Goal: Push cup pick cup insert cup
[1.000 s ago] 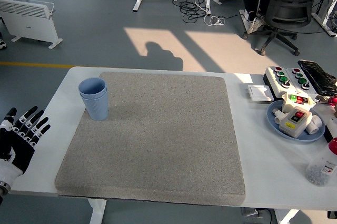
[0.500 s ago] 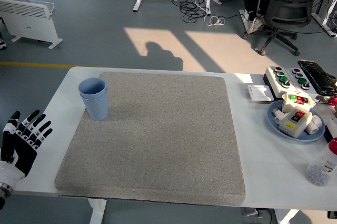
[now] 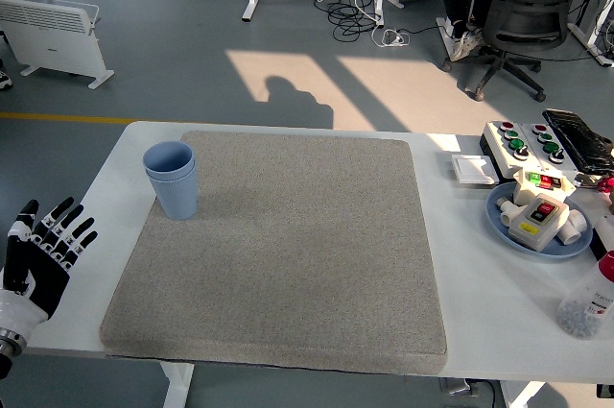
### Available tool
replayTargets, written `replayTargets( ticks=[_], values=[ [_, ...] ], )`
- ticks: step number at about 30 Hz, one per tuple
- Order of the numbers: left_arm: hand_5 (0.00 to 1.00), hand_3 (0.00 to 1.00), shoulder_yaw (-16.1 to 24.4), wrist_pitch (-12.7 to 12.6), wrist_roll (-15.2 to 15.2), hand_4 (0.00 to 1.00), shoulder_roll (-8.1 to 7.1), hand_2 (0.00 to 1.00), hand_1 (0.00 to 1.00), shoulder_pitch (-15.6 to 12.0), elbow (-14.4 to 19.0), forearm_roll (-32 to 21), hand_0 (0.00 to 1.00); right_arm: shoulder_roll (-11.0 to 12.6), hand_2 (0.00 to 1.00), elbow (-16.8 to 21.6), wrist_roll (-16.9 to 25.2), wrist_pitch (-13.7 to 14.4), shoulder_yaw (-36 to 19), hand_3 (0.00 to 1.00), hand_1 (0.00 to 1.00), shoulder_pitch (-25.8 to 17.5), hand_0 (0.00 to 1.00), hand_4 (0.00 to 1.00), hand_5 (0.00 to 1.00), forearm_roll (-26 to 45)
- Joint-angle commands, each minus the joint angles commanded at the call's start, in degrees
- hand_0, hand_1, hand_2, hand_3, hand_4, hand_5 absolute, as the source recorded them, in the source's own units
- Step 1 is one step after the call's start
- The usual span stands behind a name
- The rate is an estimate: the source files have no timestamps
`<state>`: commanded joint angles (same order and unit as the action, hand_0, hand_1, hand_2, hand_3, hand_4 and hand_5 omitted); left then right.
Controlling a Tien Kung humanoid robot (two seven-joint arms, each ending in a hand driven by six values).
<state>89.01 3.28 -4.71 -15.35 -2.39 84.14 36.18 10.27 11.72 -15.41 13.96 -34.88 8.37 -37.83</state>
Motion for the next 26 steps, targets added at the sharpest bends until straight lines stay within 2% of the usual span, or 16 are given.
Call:
replayTargets(
  ticks=[26],
  values=[
    [0.998,0.891,-0.1,-0.6,0.0,0.662,-0.29,0.944,0.902,-0.4,-0.4,-0.4,0.901,-0.1,0.646,0.0,0.0,0.1,-0.1,0.592,0.636,-0.6,0.711,0.126,0.419,0.1]
  ],
)
